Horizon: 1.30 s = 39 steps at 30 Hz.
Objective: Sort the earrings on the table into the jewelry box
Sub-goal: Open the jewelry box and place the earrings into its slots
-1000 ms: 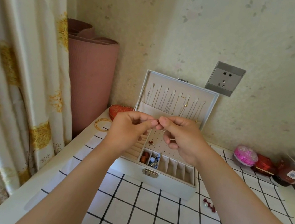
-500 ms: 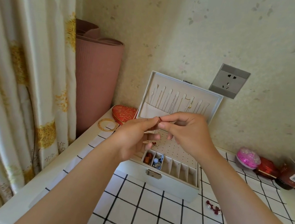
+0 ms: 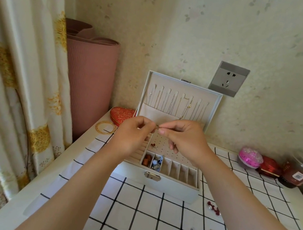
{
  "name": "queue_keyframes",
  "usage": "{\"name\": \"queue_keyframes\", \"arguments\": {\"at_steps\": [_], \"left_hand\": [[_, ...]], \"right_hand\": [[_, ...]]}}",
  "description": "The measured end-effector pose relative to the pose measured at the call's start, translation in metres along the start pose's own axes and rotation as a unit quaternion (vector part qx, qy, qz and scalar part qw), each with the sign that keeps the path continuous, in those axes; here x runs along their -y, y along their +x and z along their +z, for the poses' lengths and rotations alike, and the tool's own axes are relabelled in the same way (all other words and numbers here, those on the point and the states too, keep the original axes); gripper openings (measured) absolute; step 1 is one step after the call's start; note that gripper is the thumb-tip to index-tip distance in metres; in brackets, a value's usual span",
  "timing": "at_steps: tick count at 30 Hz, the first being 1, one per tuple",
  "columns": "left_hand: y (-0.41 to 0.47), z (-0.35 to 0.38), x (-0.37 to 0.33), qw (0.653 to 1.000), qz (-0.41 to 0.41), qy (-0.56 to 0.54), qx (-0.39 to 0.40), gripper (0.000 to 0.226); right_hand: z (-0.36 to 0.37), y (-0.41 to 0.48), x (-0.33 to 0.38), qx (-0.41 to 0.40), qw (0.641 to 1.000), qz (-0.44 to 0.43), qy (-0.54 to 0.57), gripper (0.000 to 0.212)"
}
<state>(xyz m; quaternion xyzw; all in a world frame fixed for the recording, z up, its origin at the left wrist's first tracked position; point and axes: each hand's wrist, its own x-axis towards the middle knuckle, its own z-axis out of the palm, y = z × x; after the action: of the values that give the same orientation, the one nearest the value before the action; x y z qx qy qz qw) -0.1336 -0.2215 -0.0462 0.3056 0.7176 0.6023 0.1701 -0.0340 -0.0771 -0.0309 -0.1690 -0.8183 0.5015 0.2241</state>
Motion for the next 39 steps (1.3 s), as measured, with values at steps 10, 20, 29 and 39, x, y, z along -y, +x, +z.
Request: {"name": "queue_keyframes", "arguments": {"at_steps": [10, 20, 29, 39], "left_hand": [[0.007, -0.001, 0.033, 0.91, 0.141, 0.385, 0.057, 0.025], [0.003, -0.003, 0.031, 0.916, 0.135, 0.371, 0.066, 0.029], [0.003, -0.004, 0.031, 0.909, 0.14, 0.385, 0.078, 0.026], [-0.006, 0.003, 0.015, 0.913, 0.14, 0.378, 0.062, 0.026]], "right_hand": [[0.008, -0.005, -0.018, 0.036, 0.926, -0.106, -0.361, 0.008], [0.005, -0.005, -0.01, 0.111, 0.922, -0.067, -0.365, 0.013], [0.0, -0.001, -0.013, 0.122, 0.939, -0.019, -0.321, 0.026], [-0.015, -0.011, -0.012, 0.078, 0.962, -0.015, -0.26, 0.025]]}}
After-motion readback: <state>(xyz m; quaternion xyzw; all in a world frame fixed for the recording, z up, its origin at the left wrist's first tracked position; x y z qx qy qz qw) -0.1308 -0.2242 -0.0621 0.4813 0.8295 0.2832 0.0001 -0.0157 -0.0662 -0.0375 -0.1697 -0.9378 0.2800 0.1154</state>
